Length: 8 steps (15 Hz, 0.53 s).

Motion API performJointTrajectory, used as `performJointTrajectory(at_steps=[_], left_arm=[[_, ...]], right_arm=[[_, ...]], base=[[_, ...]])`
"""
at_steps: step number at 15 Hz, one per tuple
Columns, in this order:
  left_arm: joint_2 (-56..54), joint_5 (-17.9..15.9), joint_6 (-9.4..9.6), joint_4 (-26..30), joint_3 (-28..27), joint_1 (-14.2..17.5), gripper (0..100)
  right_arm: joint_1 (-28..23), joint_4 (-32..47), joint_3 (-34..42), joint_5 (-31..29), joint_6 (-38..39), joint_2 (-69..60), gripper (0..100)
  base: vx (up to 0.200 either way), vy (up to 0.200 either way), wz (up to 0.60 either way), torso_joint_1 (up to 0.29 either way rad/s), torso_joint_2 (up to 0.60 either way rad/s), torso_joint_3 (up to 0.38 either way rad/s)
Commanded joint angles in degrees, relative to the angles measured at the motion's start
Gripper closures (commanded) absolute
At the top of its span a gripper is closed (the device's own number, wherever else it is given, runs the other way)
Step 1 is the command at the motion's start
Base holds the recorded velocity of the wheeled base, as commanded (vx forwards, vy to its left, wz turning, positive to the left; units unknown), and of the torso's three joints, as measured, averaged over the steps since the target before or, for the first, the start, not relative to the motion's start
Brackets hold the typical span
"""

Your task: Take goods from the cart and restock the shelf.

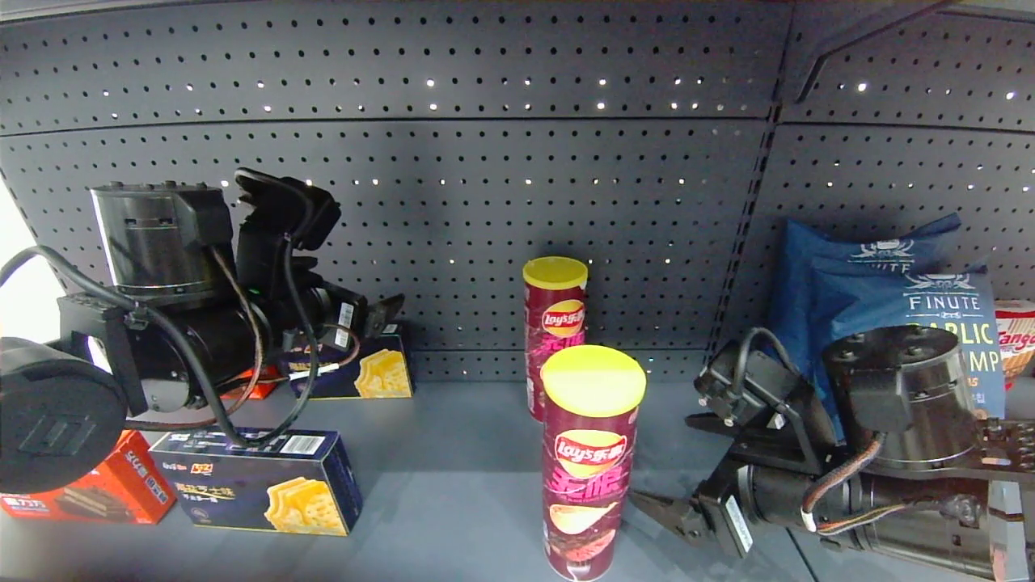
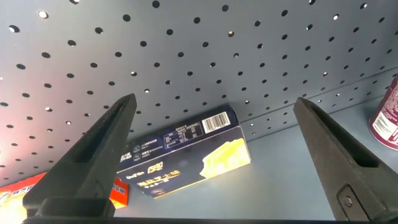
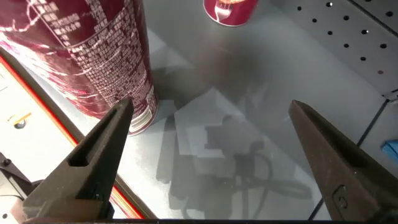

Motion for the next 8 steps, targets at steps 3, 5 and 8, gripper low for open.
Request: performJointTrajectory(at_steps=[3,5,8], left_arm=[[0.1,-0.1,-0.01,0.0,0.0,0.4,0],[0.1,-0.1,-0.01,0.0,0.0,0.4,0],[0.1,-0.1,-0.01,-0.1,0.0,0.4,0]], right_arm=[[0.2,0.0,-0.6,0.0,0.0,1.1,0],[0.1,0.0,-0.6,0.0,0.0,1.1,0],[0.2,0.0,-0.3,0.0,0.0,1.1,0]], base=[[0.000,0.000,0.00,0.000,0.00,0.000],[0.000,0.000,0.00,0.000,0.00,0.000],[0.000,0.000,0.00,0.000,0.00,0.000]])
